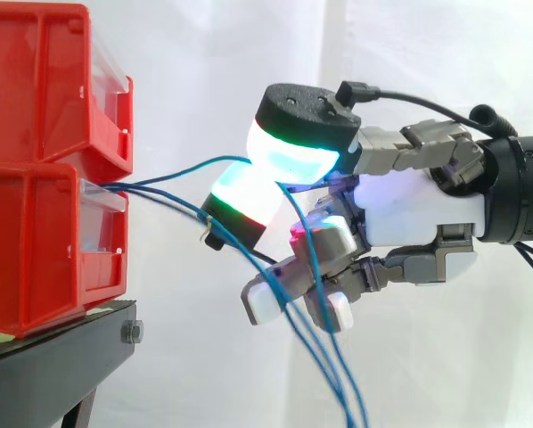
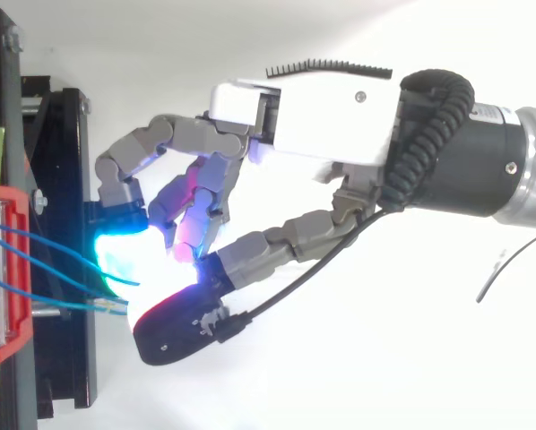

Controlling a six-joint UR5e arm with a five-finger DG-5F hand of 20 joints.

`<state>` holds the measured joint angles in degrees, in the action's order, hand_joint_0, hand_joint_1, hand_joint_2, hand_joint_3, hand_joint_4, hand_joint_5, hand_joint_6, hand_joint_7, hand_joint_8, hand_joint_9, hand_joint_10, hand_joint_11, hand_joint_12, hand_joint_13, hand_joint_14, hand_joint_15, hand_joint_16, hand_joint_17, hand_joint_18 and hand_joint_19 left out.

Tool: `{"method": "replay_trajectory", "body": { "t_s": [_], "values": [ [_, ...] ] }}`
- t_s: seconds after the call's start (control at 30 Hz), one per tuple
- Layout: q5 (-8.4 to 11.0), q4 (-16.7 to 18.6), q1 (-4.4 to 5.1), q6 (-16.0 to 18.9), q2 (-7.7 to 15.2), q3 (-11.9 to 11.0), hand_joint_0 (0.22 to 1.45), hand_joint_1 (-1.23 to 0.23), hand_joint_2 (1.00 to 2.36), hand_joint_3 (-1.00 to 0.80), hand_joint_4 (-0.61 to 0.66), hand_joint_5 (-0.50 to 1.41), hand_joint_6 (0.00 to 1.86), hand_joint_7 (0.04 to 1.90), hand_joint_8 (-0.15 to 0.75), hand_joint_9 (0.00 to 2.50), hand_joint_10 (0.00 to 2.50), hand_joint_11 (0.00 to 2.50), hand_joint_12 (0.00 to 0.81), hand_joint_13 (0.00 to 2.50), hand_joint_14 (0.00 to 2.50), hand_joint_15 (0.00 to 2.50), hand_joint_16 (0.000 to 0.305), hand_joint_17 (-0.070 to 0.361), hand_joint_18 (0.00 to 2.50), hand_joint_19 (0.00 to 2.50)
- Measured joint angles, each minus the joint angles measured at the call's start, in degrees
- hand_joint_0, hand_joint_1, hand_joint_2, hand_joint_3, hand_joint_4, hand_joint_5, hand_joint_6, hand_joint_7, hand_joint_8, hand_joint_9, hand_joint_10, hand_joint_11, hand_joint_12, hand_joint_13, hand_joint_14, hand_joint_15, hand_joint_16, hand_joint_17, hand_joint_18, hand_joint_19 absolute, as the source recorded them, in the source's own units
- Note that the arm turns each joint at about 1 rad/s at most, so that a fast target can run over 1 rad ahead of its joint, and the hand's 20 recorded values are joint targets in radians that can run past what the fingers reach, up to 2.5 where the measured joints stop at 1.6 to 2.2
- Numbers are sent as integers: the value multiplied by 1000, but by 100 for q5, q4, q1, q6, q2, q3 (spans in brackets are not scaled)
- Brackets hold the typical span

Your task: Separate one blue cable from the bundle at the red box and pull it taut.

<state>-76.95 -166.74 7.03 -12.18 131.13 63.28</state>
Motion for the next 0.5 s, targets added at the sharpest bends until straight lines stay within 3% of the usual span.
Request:
{"method": "replay_trajectory", "body": {
  "t_s": [0.13,0.2,0.3,0.5],
  "values": [
    [79,1,24,403,1,0,604,-783,1001,17,-61,-107,881,1300,471,1141,13,393,418,784,15,457,64,143,980,927],
    [99,1,34,523,0,3,605,-785,1000,15,-62,-106,881,1300,447,1101,15,458,429,779,17,489,64,144,977,930],
    [110,3,44,618,2,7,605,-780,1001,13,-61,-107,883,1294,397,1026,19,575,436,782,18,538,64,143,972,933],
    [111,29,53,653,3,9,605,-776,1001,7,-55,-109,886,1289,450,1064,16,494,435,783,18,521,64,143,965,936]
  ]
}}
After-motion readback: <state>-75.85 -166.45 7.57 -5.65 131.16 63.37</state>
